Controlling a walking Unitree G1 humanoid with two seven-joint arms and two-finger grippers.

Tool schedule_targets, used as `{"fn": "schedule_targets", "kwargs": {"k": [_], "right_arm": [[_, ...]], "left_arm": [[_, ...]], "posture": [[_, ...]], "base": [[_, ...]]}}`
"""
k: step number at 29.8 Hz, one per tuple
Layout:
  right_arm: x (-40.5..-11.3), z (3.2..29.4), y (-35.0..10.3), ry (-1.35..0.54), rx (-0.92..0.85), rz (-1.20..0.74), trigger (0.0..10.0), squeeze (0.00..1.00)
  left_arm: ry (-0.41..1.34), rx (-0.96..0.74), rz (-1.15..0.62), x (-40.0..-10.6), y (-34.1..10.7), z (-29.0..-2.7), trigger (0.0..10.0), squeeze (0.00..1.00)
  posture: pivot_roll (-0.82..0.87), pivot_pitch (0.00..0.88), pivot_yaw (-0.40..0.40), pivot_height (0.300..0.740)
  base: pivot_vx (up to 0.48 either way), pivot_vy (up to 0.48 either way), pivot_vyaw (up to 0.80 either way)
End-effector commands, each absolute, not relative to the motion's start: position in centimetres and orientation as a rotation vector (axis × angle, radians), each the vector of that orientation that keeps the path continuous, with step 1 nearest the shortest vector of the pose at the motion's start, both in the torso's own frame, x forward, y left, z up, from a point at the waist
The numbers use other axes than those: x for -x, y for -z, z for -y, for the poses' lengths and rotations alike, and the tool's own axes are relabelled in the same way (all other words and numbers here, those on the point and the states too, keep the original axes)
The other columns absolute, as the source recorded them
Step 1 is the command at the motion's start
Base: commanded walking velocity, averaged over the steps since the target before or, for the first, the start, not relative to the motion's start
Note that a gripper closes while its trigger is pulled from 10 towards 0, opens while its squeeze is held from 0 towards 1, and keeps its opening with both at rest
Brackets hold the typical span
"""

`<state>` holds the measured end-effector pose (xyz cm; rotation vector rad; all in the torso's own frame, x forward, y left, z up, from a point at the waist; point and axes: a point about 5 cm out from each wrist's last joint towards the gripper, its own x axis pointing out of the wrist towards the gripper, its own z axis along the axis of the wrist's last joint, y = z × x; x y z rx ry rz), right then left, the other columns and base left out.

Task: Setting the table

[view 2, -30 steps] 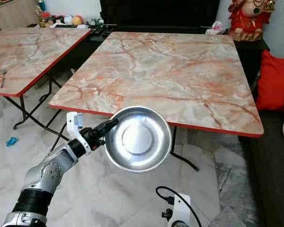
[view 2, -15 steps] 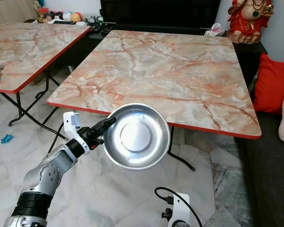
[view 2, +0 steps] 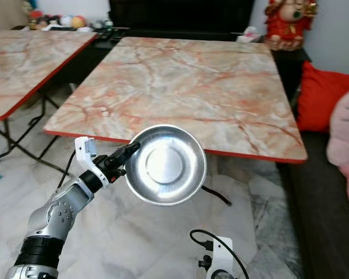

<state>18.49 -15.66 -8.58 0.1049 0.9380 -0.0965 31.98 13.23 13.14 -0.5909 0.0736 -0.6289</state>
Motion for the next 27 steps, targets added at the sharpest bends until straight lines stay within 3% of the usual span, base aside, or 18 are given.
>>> {"fn": "schedule_targets", "kwargs": {"k": [1,17,20,27], "right_arm": [[-18.49,15.52,8.60,0.091,-0.103,-0.944,10.0,0.00],[-18.52,15.57,8.60,0.084,-0.100,-0.949,10.0,0.00],[-18.51,15.57,8.60,0.084,-0.105,-0.949,10.0,0.00],[-18.58,15.62,8.54,0.088,-0.103,-0.938,10.0,0.00]], "left_arm": [[0.626,0.587,-0.048,-32.22,-13.66,-13.49,10.0,0.00],[0.617,0.592,-0.032,-32.29,-13.92,-13.63,10.0,0.00],[0.617,0.591,-0.032,-32.30,-13.94,-13.63,10.0,0.00],[0.616,0.591,-0.029,-32.31,-14.00,-13.64,10.0,0.00]], "posture": [[0.04,0.000,0.001,0.740],[0.05,0.000,-0.005,0.740],[0.05,0.000,-0.005,0.740],[0.05,0.000,-0.007,0.740]], "base": [[0.000,0.000,0.00],[0.239,0.000,0.00],[0.301,0.000,-0.75],[0.305,0.000,0.00]]}}
